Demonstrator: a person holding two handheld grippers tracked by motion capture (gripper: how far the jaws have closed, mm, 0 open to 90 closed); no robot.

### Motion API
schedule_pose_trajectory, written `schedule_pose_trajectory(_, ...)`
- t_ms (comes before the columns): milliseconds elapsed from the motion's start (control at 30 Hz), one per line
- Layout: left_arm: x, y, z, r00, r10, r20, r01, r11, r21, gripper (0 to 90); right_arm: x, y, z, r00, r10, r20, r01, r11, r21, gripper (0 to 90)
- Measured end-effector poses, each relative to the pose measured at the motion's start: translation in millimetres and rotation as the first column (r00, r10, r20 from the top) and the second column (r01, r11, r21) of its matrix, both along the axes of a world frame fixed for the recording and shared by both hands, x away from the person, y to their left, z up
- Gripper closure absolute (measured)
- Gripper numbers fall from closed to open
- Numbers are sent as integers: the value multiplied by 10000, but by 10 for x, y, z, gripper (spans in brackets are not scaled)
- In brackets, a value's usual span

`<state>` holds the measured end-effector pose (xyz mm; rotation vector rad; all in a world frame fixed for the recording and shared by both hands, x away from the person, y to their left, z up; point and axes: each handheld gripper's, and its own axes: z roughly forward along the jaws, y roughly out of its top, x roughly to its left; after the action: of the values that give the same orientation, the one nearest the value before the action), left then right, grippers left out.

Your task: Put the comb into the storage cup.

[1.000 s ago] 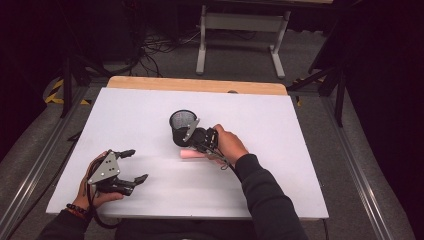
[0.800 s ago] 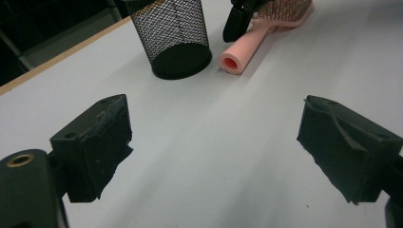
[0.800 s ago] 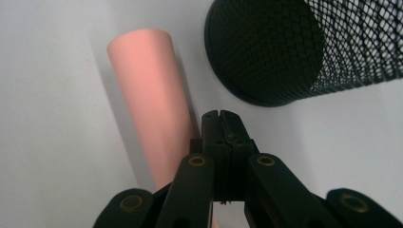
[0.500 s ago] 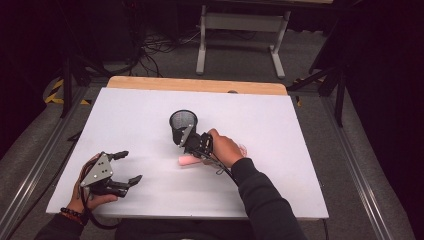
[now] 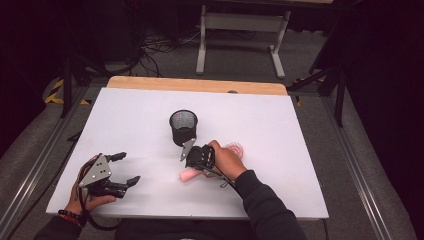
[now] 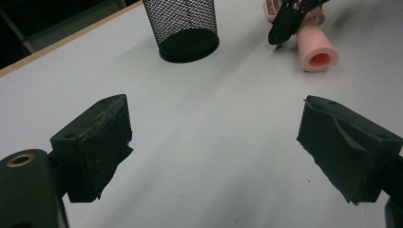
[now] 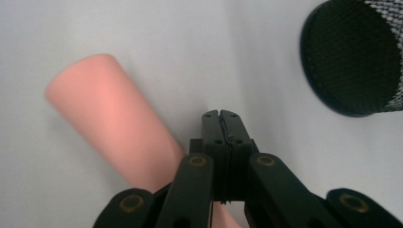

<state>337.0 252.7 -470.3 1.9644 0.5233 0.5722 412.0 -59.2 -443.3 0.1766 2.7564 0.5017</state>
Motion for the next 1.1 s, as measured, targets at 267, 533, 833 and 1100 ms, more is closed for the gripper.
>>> schedule_pose_trajectory(267, 2, -35, -3, 9999, -94, -67, 94, 10000, -1, 117, -133, -78, -34, 10000, 18, 64, -21, 9990, 442, 900)
schedule_pose_trajectory(533, 11, -91, -13, 9996, -229, -171, 229, 9997, 17, 119, -204, -177, -57, 9994, -285, 203, 264, 9950, 959, 900)
schedule_pose_trajectory(833, 27, -138, -25, 9988, -359, -330, 363, 9993, 106, 120, -268, -268, -80, 9992, -386, 81, 370, 9890, 1432, 900)
schedule_pose_trajectory(1100, 29, -197, -43, 9976, -493, -479, 498, 9987, 92, 121, -390, -385, -59, 9993, -363, 31, 355, 9888, 1449, 899)
